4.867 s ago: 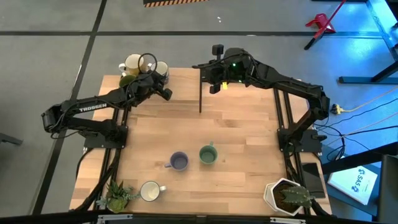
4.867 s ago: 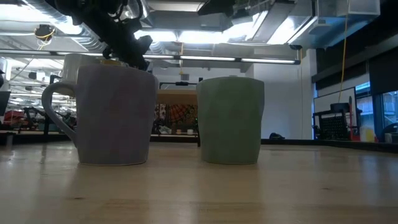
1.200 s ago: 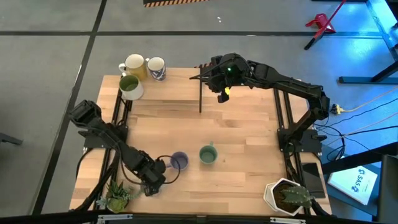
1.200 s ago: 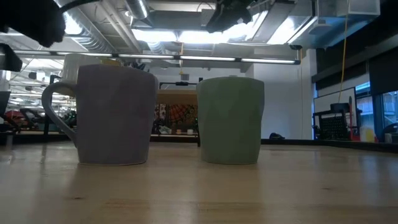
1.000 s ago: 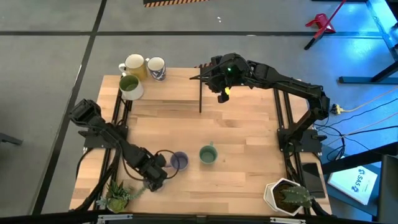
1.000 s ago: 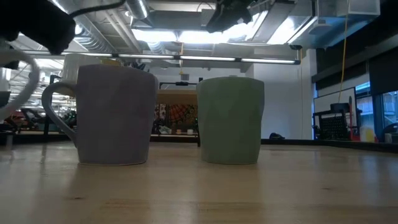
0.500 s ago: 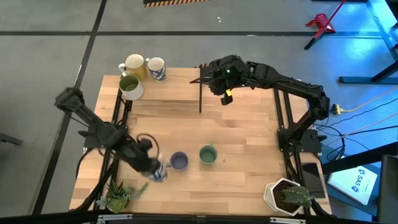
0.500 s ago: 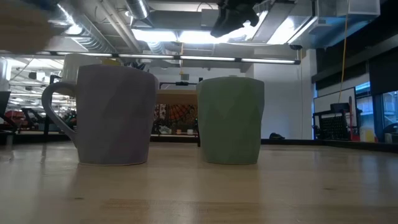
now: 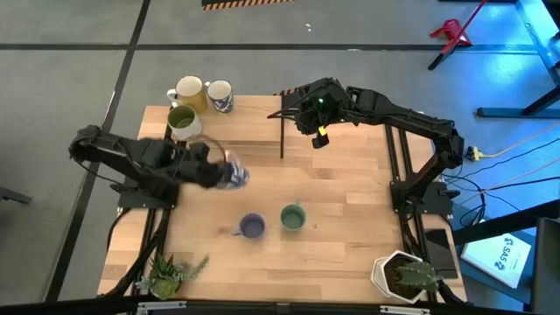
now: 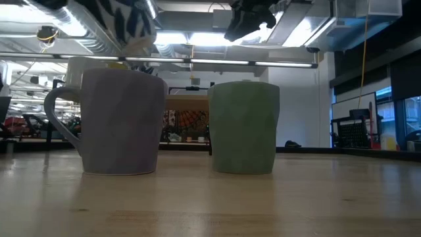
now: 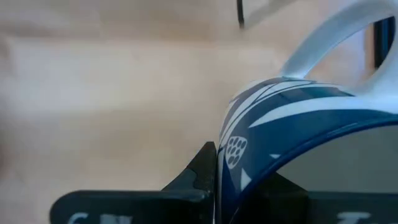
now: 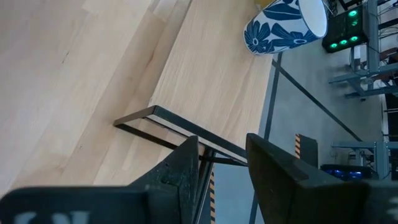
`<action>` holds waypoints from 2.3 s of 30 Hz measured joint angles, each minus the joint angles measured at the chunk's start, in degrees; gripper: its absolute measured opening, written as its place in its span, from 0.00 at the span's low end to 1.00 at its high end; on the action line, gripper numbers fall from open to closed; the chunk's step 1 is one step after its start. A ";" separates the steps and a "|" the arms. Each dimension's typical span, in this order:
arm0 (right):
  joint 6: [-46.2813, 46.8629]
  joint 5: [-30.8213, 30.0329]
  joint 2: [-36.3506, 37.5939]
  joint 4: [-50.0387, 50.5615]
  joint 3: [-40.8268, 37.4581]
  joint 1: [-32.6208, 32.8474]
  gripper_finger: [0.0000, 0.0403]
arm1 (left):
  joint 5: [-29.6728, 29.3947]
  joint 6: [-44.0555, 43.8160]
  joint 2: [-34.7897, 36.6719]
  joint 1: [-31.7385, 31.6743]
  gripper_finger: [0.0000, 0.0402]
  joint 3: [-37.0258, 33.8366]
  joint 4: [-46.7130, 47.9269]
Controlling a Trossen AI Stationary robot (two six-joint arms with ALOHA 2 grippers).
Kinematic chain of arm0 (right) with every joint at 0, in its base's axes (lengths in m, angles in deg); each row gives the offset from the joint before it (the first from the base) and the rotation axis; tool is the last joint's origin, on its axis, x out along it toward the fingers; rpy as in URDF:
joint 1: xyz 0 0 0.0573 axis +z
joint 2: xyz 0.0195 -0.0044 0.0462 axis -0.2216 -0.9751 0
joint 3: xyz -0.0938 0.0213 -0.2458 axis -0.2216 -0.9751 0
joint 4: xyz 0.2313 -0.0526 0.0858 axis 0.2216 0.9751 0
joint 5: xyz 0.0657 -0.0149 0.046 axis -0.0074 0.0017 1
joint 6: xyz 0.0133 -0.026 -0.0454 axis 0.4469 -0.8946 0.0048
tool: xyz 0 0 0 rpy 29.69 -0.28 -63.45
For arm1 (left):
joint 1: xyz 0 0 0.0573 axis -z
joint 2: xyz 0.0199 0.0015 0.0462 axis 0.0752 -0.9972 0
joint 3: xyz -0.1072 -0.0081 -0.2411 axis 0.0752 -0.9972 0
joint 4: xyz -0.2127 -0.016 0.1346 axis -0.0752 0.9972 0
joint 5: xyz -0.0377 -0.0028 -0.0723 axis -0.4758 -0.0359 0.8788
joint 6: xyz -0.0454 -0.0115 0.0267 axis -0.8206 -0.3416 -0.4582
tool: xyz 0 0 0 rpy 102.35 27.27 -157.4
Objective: Place coffee mugs
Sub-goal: Put the blue cup on the shelf aligned with the other blue cup
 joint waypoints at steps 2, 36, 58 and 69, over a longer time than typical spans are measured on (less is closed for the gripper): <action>0.02 0.00 0.00 0.14 0.00 0.00 0.31 | -0.91 2.57 -0.85 -4.03 0.04 3.51 4.12; 1.18 0.00 0.00 0.20 0.00 0.00 0.31 | 5.31 38.02 -20.53 -38.75 0.04 21.35 18.24; 1.53 0.02 0.00 0.22 0.00 0.00 0.31 | 5.61 41.40 -20.79 -44.29 0.04 16.62 18.24; 1.55 1.52 0.00 0.20 0.00 0.00 0.31 | 5.41 41.95 -20.79 -47.57 0.04 16.62 18.23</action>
